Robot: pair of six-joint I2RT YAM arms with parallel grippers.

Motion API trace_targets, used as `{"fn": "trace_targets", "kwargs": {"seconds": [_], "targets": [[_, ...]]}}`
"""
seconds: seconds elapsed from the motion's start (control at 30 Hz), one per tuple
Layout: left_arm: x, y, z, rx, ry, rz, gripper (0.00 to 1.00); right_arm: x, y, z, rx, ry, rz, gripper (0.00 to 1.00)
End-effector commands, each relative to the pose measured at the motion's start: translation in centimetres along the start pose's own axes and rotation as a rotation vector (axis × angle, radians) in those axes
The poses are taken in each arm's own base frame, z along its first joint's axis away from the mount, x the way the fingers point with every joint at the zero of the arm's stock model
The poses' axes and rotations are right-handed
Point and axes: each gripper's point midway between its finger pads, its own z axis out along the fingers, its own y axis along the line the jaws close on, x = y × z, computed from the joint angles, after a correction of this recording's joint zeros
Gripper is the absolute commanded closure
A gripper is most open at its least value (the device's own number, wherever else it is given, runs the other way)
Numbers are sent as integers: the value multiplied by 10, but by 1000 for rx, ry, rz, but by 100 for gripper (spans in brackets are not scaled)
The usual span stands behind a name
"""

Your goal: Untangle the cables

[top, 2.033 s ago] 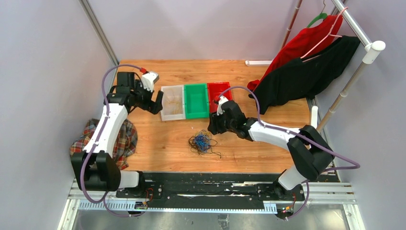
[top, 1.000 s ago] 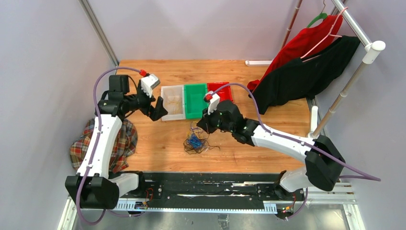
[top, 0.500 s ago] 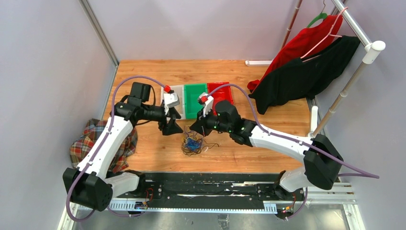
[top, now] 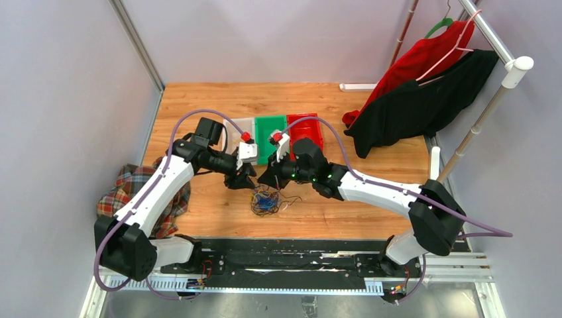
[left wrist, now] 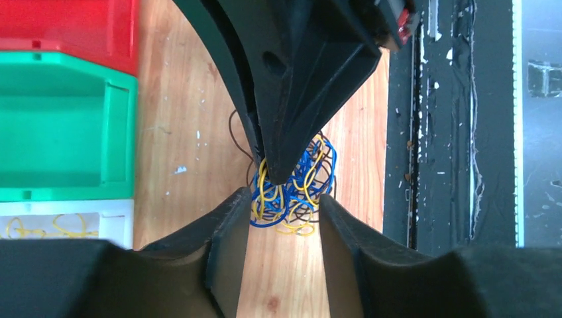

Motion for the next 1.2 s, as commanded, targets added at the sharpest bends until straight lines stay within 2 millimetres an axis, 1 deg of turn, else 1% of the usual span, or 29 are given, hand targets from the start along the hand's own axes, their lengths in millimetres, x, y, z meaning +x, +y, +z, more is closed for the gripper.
{"fn": "trace_targets", "kwargs": {"seconds": [0.0,0.13,0.17,0.23,0.33,0.4,0.43,0.5,0.57,0.6,0.67,0.7,0.8,0.9,1.07,1.13,1.17], "targets": [[14,-1,4,13,54,26,59,-16,17,5,-60,-49,6,99],[16,5,3,-9,80,28,74,-12,17,6,-64,-35,13,99],[16,6,2,-17,84,25,79,-10,17,6,-64,-31,14,99],[15,8,0,-28,89,15,86,-8,15,6,-58,-27,19,99],[11,5,-1,-30,76,5,87,-6,13,5,-49,-27,21,99],[9,2,-2,-26,65,1,85,-6,13,4,-46,-26,22,99],[9,0,-2,-22,61,-2,82,-6,13,4,-49,-28,23,99],[10,-2,0,-11,54,-20,66,-8,15,4,-57,-30,26,99],[10,-4,2,1,48,-34,58,-9,17,5,-62,-32,27,99],[10,-3,2,2,46,-38,57,-9,17,5,-65,-33,28,99],[7,4,2,-36,38,-34,58,-9,18,5,-72,-31,32,100],[5,9,2,-64,30,-34,59,-9,19,6,-75,-30,34,99],[-2,17,1,-119,-4,-34,69,-7,20,5,-81,-28,40,99],[-5,17,2,-123,-23,-48,80,-5,20,5,-83,-24,41,99],[-4,19,0,-147,-20,-67,89,-2,18,4,-74,-21,45,99],[-9,23,-2,-184,-39,-84,98,0,16,4,-66,-20,46,98],[-10,24,-3,-195,-49,-89,99,0,14,4,-58,-23,48,96]]}}
